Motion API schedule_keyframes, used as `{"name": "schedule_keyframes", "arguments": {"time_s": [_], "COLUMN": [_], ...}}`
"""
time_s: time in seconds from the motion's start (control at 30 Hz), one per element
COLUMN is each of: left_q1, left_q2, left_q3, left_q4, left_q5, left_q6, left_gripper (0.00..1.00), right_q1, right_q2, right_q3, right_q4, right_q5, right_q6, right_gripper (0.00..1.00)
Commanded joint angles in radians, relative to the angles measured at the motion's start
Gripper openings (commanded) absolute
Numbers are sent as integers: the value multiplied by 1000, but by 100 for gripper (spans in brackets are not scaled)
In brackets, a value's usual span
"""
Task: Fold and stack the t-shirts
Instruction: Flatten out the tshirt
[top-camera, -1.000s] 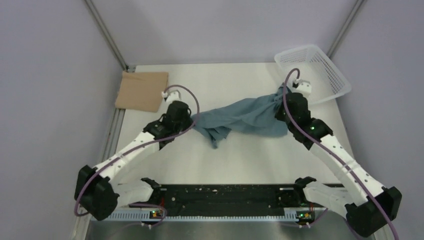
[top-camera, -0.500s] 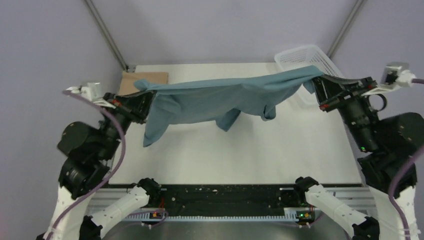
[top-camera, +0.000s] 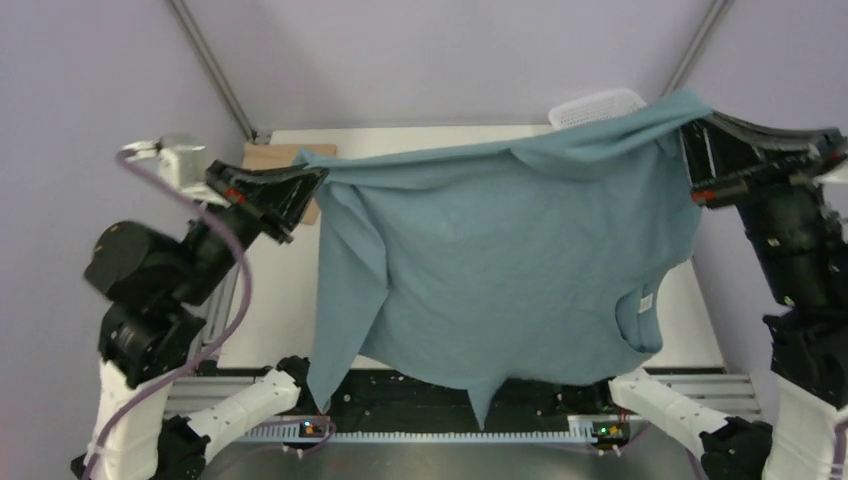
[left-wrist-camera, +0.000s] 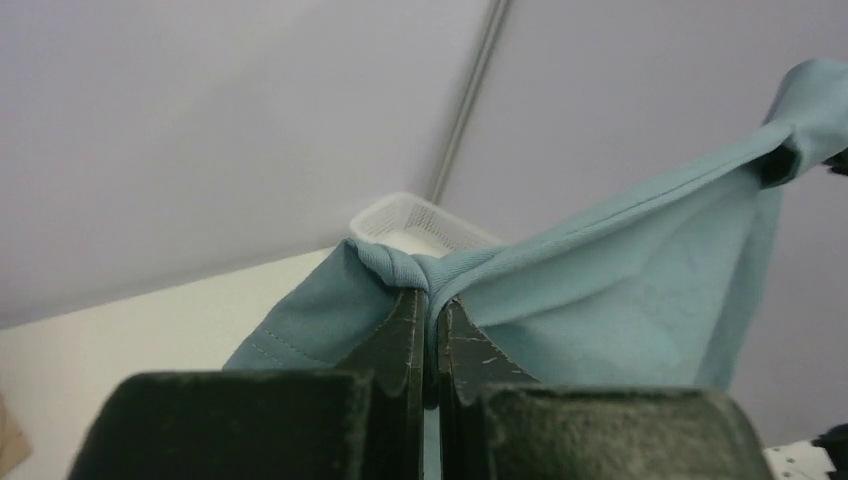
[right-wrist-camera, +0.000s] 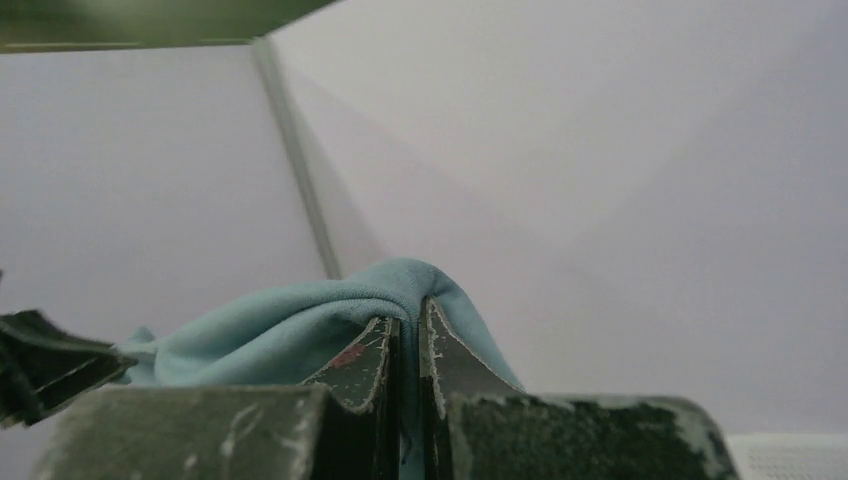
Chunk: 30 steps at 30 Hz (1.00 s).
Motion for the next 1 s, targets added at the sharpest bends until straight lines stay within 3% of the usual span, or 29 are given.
{"name": "schedule_keyframes", "arguments": {"time_s": [0.0, 0.1, 0.17, 0.23, 0.27, 0.3, 0.33, 0.37, 0.43, 0.47, 0.5, 0.67, 0.87, 0.97], "left_q1": [6, 45, 118, 203, 235, 260, 284, 302, 319, 319, 319, 319, 319, 323], "left_q2": [181, 342, 474, 611, 687, 762, 837, 903, 998, 1020, 1026, 963, 888, 898], "left_q3": [-80, -191, -236, -273, -282, -263, -222, -163, -63, -41, -43, -215, -434, -470], "left_q4": [35, 82, 87, 112, 125, 121, 88, 34, -55, -76, -75, 24, 159, 253], "left_q5": [-283, -504, -477, -361, -372, -393, -414, -416, -366, -356, -343, -235, -177, -131], "left_q6": [47, 16, -46, -99, -125, -142, -159, -174, -168, -166, -164, -184, -269, -278], "left_gripper": [4, 15, 27, 41, 60, 89, 98, 99, 99, 99, 99, 99, 99, 99], "right_q1": [-9, -14, -46, -99, -124, -144, -157, -164, -164, -165, -164, -156, -83, -50], "right_q2": [207, 343, 453, 582, 678, 752, 835, 907, 1028, 1068, 1091, 999, 789, 777], "right_q3": [-60, -206, -321, -405, -444, -460, -444, -408, -315, -267, -228, -352, -757, -880], "right_q4": [18, 139, 250, 309, 380, 399, 383, 356, 294, 253, 221, 227, 400, 499], "right_q5": [400, 676, 753, 689, 631, 596, 570, 550, 554, 559, 563, 510, 232, 106], "right_q6": [-91, -158, -170, -114, -84, -51, -22, -16, -11, -6, 3, 54, 129, 172], "right_gripper": [0, 0, 0, 0, 0, 7, 21, 41, 64, 87, 97, 99, 99, 99]}}
